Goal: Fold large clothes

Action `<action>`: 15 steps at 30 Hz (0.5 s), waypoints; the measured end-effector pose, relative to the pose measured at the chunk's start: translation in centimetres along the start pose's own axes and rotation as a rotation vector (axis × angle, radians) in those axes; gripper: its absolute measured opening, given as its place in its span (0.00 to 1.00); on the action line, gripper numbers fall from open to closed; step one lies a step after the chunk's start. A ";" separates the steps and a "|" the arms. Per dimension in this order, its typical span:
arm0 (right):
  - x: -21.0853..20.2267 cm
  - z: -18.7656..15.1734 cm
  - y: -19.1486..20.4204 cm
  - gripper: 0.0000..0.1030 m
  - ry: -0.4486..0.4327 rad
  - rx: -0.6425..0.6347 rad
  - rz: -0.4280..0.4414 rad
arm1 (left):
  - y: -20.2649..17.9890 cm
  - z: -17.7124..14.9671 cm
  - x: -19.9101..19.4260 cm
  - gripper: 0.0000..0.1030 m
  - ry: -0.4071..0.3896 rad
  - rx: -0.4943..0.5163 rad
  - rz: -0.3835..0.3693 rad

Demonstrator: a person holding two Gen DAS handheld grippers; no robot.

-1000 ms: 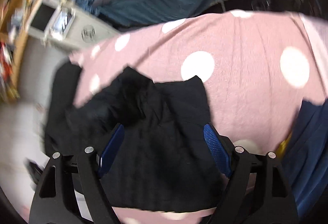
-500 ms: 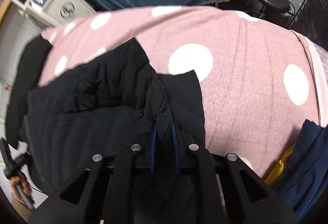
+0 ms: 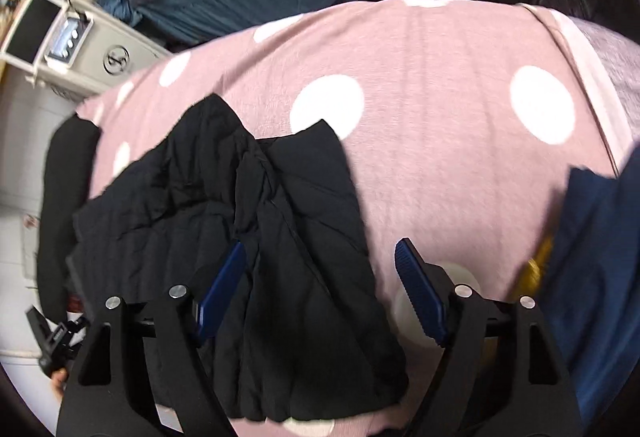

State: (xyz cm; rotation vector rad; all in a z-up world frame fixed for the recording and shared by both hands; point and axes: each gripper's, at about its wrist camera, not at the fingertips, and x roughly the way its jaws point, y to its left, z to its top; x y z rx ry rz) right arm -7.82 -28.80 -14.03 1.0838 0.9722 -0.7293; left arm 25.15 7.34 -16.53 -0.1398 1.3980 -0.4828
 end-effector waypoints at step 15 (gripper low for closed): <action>-0.5 -11.5 3.4 0.77 0.157 -0.164 0.214 | 2.7 -11.1 -8.3 0.81 -0.046 -0.105 -0.142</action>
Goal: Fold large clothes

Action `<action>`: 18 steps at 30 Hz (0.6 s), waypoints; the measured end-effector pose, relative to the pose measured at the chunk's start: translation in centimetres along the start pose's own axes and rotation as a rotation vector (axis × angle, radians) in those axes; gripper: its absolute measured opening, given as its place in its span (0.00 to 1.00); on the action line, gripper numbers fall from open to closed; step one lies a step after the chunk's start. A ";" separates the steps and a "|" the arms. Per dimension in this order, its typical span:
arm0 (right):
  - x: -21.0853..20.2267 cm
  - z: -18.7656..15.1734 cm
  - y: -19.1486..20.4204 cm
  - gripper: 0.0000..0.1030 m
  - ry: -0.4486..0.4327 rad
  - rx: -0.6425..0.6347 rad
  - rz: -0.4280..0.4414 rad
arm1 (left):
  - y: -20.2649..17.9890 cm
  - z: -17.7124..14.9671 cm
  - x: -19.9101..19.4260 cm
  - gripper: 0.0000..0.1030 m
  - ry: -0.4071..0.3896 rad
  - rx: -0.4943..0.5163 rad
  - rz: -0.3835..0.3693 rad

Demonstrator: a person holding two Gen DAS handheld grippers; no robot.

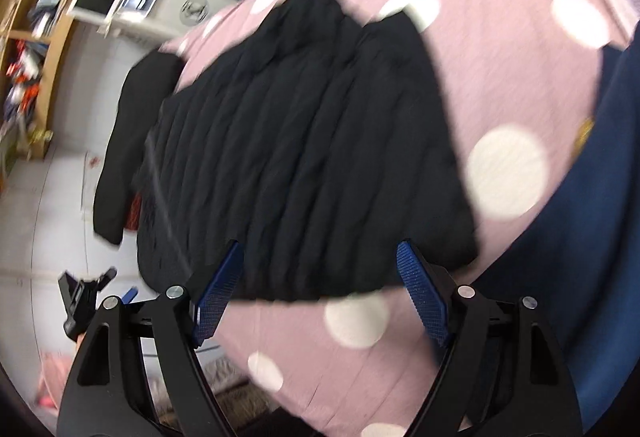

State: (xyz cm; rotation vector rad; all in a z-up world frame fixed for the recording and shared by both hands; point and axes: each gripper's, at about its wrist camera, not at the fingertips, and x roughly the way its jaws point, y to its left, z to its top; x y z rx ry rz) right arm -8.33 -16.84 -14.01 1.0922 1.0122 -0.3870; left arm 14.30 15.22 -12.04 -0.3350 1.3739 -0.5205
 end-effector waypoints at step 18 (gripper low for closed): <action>5.2 -7.4 -3.2 0.82 -0.107 0.456 0.250 | 2.4 -3.5 8.1 0.81 0.033 -0.236 -0.159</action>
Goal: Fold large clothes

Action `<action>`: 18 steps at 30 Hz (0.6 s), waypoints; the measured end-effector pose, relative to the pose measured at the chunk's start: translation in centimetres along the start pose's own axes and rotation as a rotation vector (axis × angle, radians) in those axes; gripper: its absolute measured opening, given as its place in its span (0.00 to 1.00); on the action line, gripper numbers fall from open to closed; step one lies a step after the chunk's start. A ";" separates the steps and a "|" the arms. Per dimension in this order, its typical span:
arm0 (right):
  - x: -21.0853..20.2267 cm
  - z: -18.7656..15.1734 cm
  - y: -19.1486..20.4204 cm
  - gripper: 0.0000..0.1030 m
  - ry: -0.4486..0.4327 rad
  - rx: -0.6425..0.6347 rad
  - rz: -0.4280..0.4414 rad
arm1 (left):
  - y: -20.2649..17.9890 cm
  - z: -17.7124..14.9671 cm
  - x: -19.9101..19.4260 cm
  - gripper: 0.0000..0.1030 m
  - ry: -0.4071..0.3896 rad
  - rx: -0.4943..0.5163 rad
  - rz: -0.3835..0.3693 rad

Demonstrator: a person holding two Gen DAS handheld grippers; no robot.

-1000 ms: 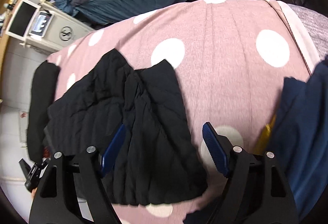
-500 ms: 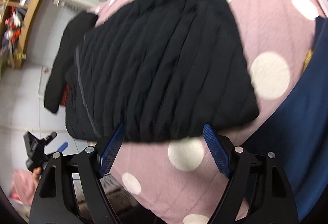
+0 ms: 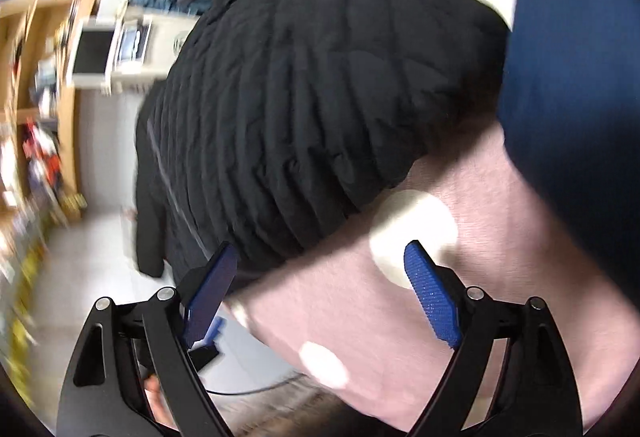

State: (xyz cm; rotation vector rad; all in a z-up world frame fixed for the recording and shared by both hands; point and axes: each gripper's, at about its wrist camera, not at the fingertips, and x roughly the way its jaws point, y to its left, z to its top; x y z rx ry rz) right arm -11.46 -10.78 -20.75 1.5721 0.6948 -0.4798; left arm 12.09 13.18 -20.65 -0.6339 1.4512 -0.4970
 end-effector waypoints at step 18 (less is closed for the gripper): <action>7.1 3.3 1.0 0.95 -0.293 0.154 0.067 | 1.3 10.2 6.6 0.78 0.133 -0.132 -0.199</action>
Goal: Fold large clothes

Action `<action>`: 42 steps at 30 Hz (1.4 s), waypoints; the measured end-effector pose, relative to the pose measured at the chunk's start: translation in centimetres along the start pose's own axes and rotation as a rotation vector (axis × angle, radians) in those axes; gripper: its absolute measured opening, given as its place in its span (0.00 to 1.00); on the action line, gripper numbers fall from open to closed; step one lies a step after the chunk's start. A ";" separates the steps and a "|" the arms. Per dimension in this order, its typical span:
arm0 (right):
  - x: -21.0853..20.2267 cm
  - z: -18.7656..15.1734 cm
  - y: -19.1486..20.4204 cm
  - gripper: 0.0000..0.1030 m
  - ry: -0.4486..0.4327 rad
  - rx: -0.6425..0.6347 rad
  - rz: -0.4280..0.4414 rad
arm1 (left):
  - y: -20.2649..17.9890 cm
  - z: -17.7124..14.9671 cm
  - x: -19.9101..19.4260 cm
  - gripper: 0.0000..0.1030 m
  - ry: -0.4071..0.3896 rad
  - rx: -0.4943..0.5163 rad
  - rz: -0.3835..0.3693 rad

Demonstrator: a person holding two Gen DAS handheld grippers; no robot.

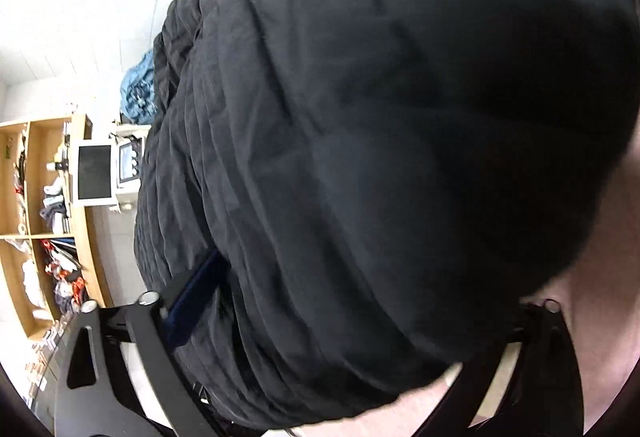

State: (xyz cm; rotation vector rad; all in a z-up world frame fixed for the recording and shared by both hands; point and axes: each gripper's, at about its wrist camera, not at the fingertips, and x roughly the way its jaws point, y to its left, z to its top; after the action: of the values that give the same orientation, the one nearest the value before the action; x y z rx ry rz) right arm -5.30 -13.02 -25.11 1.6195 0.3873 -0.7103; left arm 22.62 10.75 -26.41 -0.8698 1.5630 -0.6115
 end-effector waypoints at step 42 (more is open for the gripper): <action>43.3 -21.3 53.9 0.18 0.563 -0.946 0.206 | -5.1 22.2 -26.6 0.29 -0.688 0.202 0.213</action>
State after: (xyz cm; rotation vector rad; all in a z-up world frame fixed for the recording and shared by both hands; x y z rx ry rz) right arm 65.40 -8.31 -10.69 0.8884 0.8019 0.1325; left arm 46.35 31.13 -10.71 -0.6519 0.9318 -0.2627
